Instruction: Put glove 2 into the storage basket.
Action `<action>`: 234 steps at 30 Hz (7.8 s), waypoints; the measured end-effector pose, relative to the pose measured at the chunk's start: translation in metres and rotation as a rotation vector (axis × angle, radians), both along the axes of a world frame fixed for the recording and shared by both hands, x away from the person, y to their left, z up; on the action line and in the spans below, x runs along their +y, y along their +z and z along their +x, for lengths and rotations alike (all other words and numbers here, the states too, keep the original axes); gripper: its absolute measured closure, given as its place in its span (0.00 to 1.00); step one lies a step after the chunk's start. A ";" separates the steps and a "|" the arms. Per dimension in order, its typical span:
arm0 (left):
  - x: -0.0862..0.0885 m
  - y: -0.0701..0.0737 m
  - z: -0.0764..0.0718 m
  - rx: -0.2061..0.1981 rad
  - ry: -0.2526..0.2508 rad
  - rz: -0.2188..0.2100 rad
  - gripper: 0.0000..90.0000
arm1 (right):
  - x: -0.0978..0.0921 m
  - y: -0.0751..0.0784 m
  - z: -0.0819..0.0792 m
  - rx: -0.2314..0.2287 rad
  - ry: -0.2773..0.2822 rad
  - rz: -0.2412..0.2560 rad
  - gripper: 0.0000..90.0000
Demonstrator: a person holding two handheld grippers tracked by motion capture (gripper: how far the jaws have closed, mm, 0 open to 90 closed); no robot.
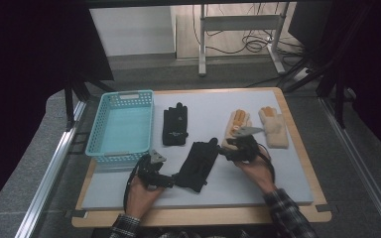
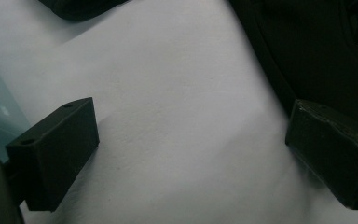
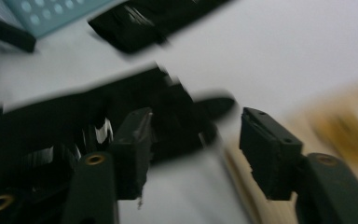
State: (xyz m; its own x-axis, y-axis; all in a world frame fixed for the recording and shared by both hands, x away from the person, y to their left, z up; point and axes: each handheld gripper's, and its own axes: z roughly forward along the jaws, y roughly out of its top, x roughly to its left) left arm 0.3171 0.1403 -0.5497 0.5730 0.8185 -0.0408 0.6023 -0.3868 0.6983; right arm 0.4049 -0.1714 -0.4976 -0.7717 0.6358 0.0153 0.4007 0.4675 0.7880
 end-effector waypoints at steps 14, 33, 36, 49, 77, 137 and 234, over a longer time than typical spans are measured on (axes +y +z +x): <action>0.001 0.000 0.000 -0.001 -0.007 0.008 0.04 | 0.121 -0.015 0.091 0.071 0.076 -0.025 0.63; 0.000 0.000 0.000 -0.001 -0.006 0.005 0.04 | 0.161 -0.032 0.116 0.190 0.089 -0.048 0.84; 0.000 0.000 0.000 -0.002 -0.006 0.005 0.04 | 0.157 -0.032 0.116 0.216 0.083 -0.019 0.95; 0.000 0.000 0.000 -0.004 -0.007 0.005 0.04 | 0.154 -0.019 0.107 0.109 0.104 -0.063 0.99; 0.000 0.000 -0.001 -0.007 -0.012 0.005 0.05 | 0.175 -0.023 0.115 0.018 0.023 -0.110 0.97; 0.000 0.000 -0.001 -0.007 -0.012 0.005 0.05 | 0.047 0.015 -0.020 0.054 0.244 -0.070 0.60; 0.038 -0.002 -0.006 0.018 0.056 0.000 0.01 | -0.018 -0.011 -0.062 0.059 0.020 -0.043 0.46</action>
